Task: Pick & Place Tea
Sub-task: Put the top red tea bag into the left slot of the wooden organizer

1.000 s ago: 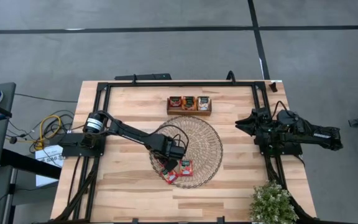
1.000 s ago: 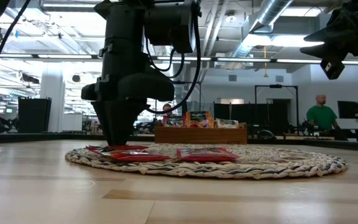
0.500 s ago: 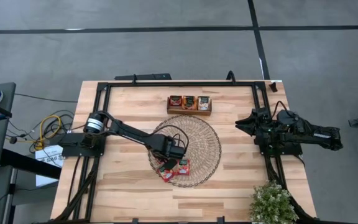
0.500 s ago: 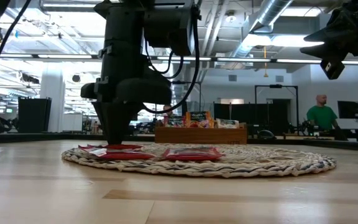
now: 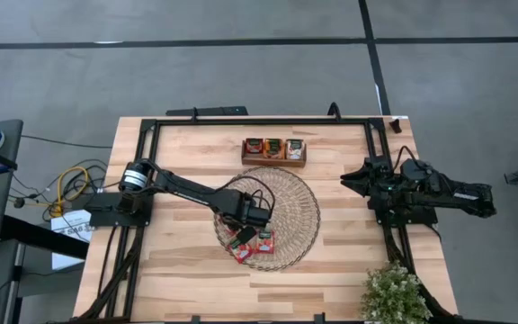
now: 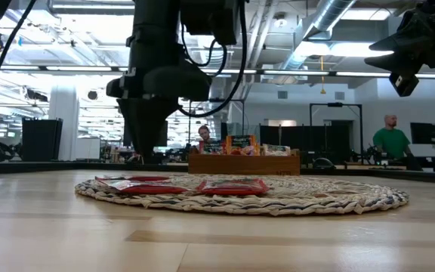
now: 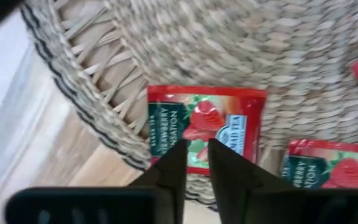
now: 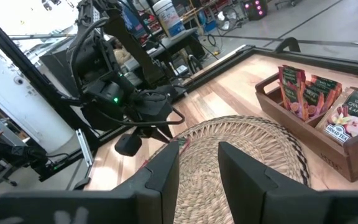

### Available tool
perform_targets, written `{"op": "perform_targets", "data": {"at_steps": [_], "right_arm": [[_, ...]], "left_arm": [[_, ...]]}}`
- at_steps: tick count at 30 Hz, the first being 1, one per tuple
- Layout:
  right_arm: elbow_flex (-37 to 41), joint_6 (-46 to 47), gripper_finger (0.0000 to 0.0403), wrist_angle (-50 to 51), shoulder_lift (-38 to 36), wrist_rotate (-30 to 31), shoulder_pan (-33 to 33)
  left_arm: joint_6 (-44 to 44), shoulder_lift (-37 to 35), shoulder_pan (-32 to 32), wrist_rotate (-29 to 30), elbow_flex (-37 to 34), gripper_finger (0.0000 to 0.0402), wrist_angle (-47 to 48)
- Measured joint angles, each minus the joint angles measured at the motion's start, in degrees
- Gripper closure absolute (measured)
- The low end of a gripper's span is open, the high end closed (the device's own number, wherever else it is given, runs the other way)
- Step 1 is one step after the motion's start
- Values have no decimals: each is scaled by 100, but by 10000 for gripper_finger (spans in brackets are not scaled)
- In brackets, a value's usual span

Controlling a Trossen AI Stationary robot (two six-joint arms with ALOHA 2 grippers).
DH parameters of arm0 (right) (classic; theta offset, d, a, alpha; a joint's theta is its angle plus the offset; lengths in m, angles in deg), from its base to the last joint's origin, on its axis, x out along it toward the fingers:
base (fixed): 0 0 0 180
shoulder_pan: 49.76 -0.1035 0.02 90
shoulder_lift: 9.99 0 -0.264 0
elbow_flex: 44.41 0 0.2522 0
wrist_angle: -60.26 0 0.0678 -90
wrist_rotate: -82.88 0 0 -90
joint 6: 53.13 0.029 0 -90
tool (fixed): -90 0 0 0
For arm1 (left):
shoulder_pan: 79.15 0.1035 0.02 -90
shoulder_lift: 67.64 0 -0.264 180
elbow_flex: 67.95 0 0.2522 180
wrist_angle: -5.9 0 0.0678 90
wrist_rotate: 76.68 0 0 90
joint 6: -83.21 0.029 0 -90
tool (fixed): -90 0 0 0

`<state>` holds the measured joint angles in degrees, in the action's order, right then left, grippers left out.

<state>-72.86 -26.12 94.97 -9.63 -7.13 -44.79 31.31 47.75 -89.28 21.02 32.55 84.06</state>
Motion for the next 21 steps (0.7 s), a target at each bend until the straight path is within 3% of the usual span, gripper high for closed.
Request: {"op": "perform_targets", "data": {"at_steps": [11, 21], "right_arm": [[0, 0, 300, 0, -2, 0, 0], [0, 0, 300, 0, -1, 0, 0]], "left_arm": [[113, -11, 5, 70, -216, 235, 161], [197, -20, 90, 77, -733, 219, -412]]}}
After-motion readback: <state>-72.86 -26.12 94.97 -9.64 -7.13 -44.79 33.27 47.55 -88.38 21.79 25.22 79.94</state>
